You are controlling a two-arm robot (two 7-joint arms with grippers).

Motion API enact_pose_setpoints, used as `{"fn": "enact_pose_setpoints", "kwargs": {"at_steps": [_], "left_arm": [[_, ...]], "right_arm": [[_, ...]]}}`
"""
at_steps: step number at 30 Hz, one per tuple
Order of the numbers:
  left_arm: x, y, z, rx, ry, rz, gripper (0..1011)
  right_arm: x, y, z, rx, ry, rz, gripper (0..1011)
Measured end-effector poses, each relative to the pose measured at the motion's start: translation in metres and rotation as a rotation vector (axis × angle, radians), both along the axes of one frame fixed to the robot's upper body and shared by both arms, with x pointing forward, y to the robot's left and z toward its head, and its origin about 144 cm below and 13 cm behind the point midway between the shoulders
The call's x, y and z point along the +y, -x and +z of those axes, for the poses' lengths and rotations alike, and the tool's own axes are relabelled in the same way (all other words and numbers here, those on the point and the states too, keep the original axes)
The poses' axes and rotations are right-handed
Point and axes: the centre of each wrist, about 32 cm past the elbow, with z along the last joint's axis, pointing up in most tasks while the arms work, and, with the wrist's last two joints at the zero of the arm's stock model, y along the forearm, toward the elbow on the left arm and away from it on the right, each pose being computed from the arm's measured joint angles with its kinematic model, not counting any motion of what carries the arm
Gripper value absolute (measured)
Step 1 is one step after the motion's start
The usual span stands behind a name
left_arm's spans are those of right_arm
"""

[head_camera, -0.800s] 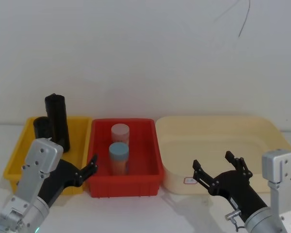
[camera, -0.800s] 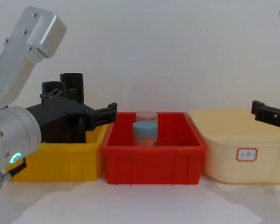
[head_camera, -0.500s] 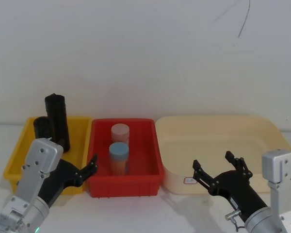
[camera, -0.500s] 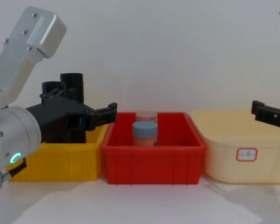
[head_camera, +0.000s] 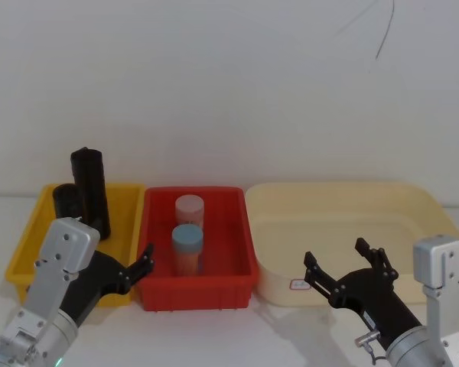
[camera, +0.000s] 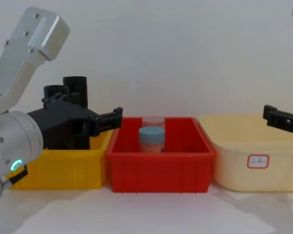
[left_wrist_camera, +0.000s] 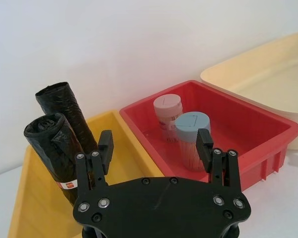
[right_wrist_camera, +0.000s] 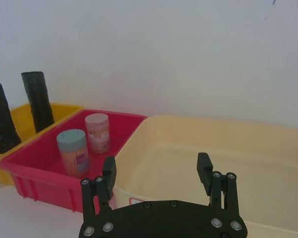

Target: Pick up the garbage bag with the one hand and transfer it to the other hand.

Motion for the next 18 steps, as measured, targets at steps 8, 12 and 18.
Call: {"fn": "enact_pose_setpoints", "kwargs": {"at_steps": [8, 12, 18], "left_arm": [[0.005, 0.001, -0.001, 0.003, -0.006, -0.005, 1002], [0.012, 0.002, -0.002, 0.006, -0.011, -0.005, 1001], [0.024, 0.004, -0.005, 0.014, -0.017, 0.004, 1002]], "right_arm": [[0.000, 0.000, 0.000, 0.000, 0.000, 0.000, 1000], [0.000, 0.000, 0.000, 0.000, 0.000, 0.000, 1000], [0.000, 0.000, 0.000, 0.000, 0.000, 0.000, 1000]]}}
